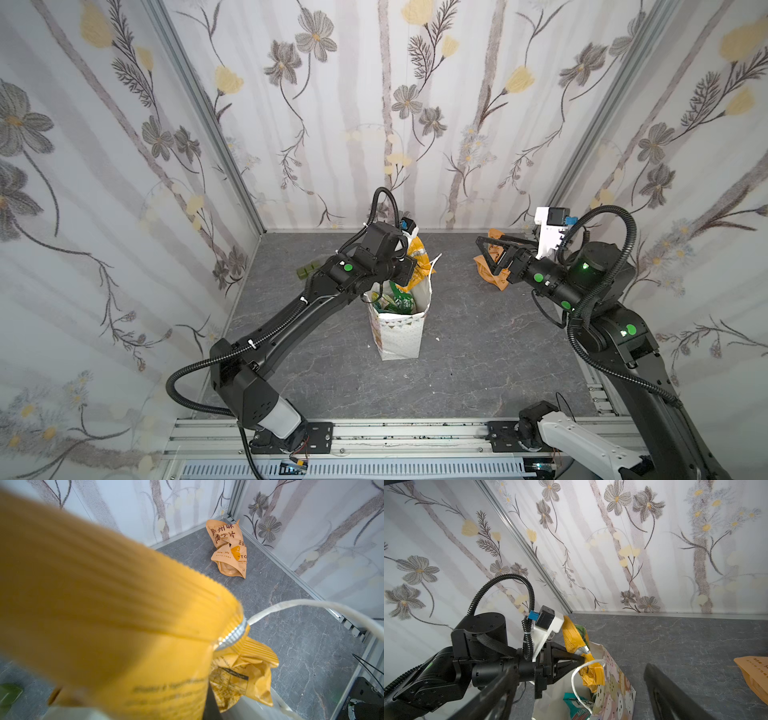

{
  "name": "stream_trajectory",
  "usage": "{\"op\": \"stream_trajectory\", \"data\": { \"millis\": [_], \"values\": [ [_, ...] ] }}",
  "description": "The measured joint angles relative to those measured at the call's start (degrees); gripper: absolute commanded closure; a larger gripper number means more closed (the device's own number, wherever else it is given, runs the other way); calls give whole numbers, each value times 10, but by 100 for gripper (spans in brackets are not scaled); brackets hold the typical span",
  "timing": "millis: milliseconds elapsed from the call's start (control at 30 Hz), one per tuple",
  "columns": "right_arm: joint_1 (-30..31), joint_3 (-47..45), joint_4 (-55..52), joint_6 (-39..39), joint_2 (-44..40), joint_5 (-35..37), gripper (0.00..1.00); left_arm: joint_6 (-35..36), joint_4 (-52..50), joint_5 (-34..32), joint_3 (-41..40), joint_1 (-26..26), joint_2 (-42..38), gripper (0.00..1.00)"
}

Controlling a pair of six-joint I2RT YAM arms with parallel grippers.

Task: Take the snacks out of the paper bag
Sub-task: Pick up the snack from the paper bag.

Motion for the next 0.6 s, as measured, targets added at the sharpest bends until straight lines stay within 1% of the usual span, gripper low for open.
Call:
{"op": "stream_trajectory", "data": {
  "millis": [300, 600],
  "values": [
    [0, -3, 29, 8, -2, 2, 5, -15, 13, 19, 9, 0, -58, 100],
    [19, -8, 101, 19, 23, -48, 5, -62, 17, 42, 72, 0, -67, 100]
  ]
}}
